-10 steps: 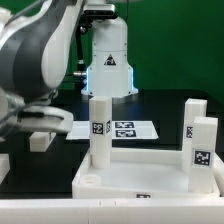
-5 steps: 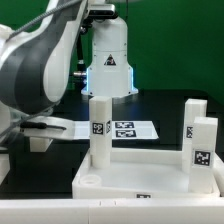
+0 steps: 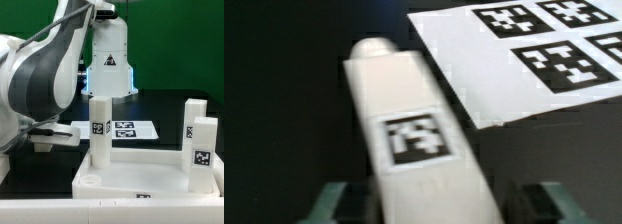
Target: Assemble desk
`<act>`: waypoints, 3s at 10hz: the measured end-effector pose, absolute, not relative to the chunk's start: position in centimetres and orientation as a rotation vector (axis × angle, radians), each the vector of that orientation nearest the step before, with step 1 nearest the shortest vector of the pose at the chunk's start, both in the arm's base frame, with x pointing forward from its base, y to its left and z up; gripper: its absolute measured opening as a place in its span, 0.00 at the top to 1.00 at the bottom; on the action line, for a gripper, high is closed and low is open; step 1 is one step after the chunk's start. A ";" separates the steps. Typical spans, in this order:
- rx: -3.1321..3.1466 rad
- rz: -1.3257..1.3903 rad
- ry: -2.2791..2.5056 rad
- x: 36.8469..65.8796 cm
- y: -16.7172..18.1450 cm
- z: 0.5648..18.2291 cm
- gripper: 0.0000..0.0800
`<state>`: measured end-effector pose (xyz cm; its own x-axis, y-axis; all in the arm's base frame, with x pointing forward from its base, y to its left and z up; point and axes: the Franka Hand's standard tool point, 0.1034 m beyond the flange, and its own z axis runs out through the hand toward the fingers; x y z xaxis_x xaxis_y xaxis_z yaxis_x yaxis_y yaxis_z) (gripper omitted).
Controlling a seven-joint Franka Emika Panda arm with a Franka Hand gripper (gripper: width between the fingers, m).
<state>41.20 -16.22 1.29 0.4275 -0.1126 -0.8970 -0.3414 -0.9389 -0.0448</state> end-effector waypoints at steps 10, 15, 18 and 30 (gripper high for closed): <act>-2.758 0.966 0.289 47.8 -17.4 8.4 0.64; -2.985 0.403 0.131 54.8 -17.5 13.0 0.64; -3.063 0.092 0.160 56.1 -17.8 13.8 0.64; -3.012 -0.485 0.444 61.2 -6.9 16.9 0.64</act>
Offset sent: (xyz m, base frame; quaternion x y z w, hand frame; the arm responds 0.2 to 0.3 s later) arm 0.0118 -0.0045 0.0399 -0.0241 0.0698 -0.0389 0.9965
